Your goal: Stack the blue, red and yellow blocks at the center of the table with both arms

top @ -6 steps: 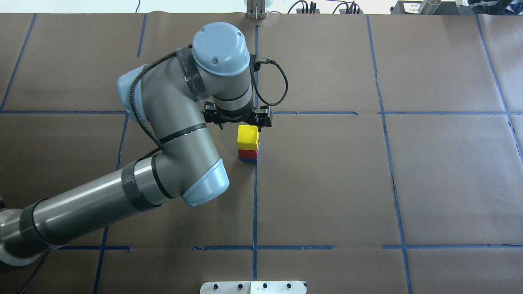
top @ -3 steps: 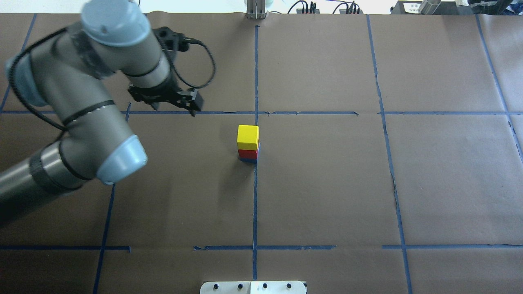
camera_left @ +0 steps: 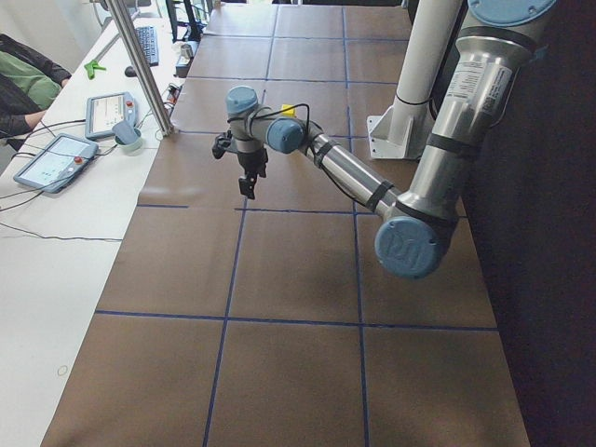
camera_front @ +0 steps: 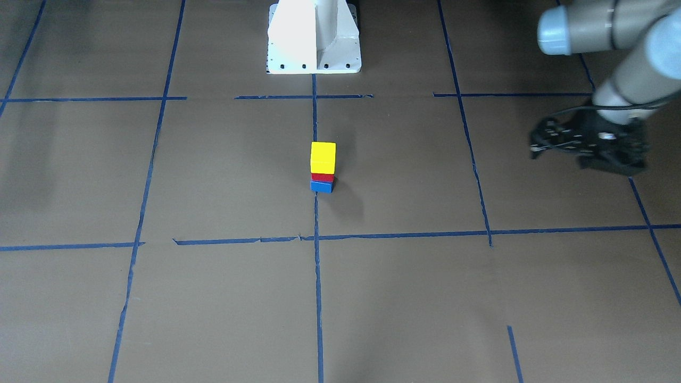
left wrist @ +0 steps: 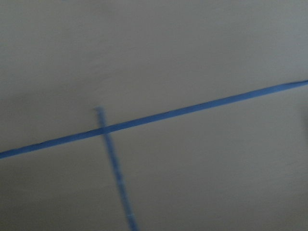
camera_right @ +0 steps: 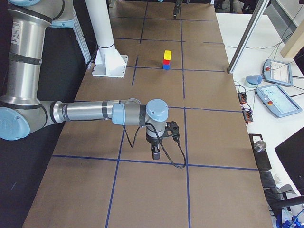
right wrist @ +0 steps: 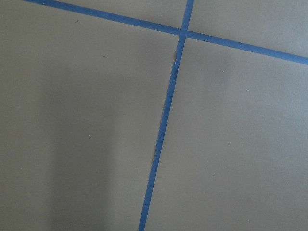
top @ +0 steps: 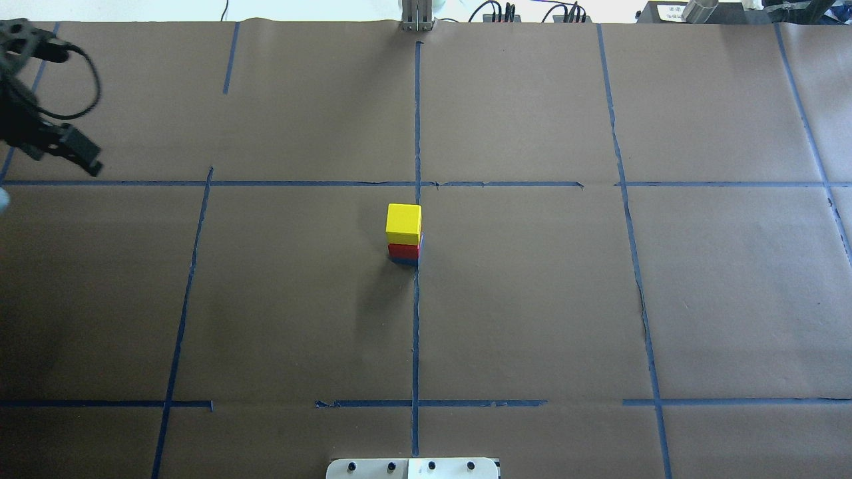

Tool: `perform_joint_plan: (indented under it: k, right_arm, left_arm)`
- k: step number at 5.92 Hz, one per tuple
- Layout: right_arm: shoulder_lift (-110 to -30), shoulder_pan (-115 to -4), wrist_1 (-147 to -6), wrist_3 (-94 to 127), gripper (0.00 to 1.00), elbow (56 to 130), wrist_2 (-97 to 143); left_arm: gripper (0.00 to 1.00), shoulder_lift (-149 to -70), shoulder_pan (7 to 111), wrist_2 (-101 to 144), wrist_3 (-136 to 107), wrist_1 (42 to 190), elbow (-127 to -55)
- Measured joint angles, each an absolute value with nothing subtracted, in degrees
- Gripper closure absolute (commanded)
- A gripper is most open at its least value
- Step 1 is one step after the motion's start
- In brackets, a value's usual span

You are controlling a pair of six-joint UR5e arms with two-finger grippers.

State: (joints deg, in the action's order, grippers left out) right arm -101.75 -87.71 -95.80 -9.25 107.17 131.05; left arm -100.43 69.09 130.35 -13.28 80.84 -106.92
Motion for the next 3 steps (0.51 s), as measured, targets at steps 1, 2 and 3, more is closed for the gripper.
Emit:
perform_joint_plan:
  k: [1, 2, 3]
  right_arm:
    - [-101.7, -87.7, -95.7, -6.7, 0.00, 107.1, 131.0]
    - [-101.7, -87.7, -94.4, -4.3, 0.00, 106.6, 131.0]
    - [-101.7, -87.7, -91.6, -3.3, 0.00, 105.2, 131.0]
  left_arm:
    - [0.00, -93.8, 75.7, 131.1, -8.0, 81.1, -106.4]
    - [0.00, -88.1, 80.3, 131.8, -4.4, 81.5, -106.1]
    - [0.00, -84.4, 83.8, 132.6, -0.2, 81.9, -105.7]
